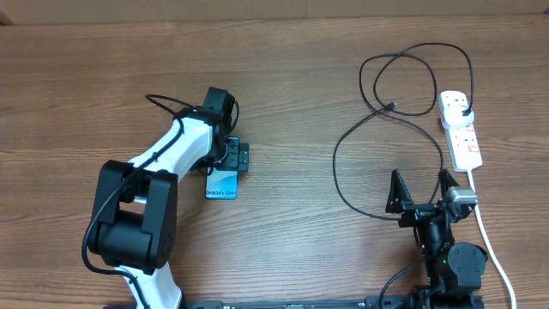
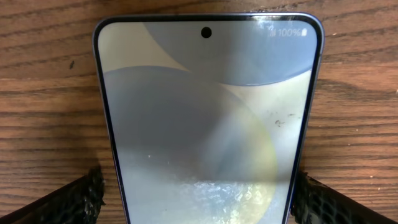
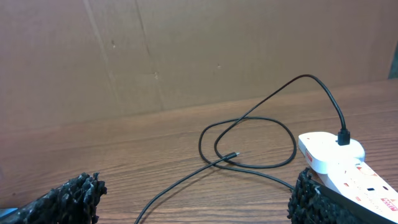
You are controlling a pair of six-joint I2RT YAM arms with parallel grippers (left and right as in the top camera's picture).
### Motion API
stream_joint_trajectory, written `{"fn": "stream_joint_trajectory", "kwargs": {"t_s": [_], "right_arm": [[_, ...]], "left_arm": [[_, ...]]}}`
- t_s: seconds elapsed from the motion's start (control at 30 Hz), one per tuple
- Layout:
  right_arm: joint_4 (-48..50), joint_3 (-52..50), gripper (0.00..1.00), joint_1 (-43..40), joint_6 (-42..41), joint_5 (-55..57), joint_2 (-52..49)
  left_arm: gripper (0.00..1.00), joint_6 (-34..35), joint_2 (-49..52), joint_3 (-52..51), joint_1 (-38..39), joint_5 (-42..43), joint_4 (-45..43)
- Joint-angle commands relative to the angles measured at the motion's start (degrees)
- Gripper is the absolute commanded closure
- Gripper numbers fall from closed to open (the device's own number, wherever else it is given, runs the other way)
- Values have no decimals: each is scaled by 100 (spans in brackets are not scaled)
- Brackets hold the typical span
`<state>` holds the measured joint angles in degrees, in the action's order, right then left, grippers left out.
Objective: Plug charger to phone and switch on socket
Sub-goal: 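Close the left gripper on the smartphone's top edge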
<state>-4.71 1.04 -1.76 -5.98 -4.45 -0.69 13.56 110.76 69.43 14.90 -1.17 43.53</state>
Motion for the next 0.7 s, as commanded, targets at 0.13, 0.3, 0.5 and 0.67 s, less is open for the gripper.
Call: {"fn": "stream_joint_trajectory", "kwargs": {"t_s": [0.13,0.3,0.5,0.67], "right_arm": [[20,-57,0,31,-20,35,50],[20,-57,0,31,-20,35,50],[20,-57,0,31,-20,35,50],[20,-57,0,31,-20,35,50]], "left_arm": [[0,61,52,-341,-24,315,-98],[0,61,52,-446,-24,337,-120],[0,61,52,-448,-24,529,-125],[0,63,52,-448,-24,533,-120]]}}
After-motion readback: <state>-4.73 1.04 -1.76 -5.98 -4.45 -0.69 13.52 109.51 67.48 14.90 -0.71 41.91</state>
